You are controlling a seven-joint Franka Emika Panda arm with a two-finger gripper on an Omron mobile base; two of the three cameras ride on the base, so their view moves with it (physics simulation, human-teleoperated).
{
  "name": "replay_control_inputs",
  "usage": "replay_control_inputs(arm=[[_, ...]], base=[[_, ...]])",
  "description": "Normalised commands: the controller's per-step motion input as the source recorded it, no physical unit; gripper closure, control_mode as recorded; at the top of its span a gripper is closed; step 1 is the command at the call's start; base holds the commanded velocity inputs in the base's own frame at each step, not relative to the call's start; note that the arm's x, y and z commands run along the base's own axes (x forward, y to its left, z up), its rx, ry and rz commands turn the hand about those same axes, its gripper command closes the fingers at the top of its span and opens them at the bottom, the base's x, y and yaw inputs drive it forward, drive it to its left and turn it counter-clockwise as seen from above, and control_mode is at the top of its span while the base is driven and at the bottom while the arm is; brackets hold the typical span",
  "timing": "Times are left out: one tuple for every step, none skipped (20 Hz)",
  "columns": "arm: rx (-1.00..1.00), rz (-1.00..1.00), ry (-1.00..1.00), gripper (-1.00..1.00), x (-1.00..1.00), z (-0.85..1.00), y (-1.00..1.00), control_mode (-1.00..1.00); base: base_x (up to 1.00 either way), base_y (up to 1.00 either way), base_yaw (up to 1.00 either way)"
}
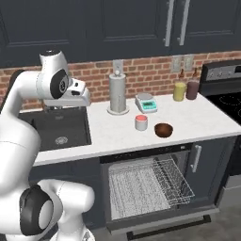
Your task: Pick up the cup and bowl from the counter, place them in the dishwasher, and close the dishwasher door.
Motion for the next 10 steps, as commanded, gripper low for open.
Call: replay_control_inputs(arm=[[0.0,0.0,0.0,-1.0,0.0,0.0,0.0,1.0],[0.0,0.0,0.0,-1.0,0.0,0.0,0.0,1.0],[0.0,0.0,0.0,-1.0,0.0,0.0,0.0,1.0],[0.0,0.0,0.0,-1.0,0.0,0.0,0.0,1.0],[0.0,0.0,0.0,-1.0,0.0,0.0,0.0,1.0],[0.0,0.0,0.0,-1.0,0.0,0.0,0.0,1.0],[0.0,0.0,0.0,-1.0,0.0,0.0,0.0,1.0],[0.0,0.0,0.0,-1.0,0.0,0.0,0.0,1.0],[0.0,0.0,0.0,-1.0,0.0,0.0,0.0,1.0],[0.0,0.0,0.0,-1.0,0.0,0.0,0.0,1.0]], base=[[0.0,0.14,-0.66],[0.0,0.16,-0.65],[0.0,0.2,-0.64],[0.0,0.24,-0.62],[0.0,0.29,-0.6],[0.0,0.29,-0.59],[0.0,0.33,-0.58],[0.0,0.39,-0.56],[0.0,0.42,-0.54],[0.0,0.42,-0.54]])
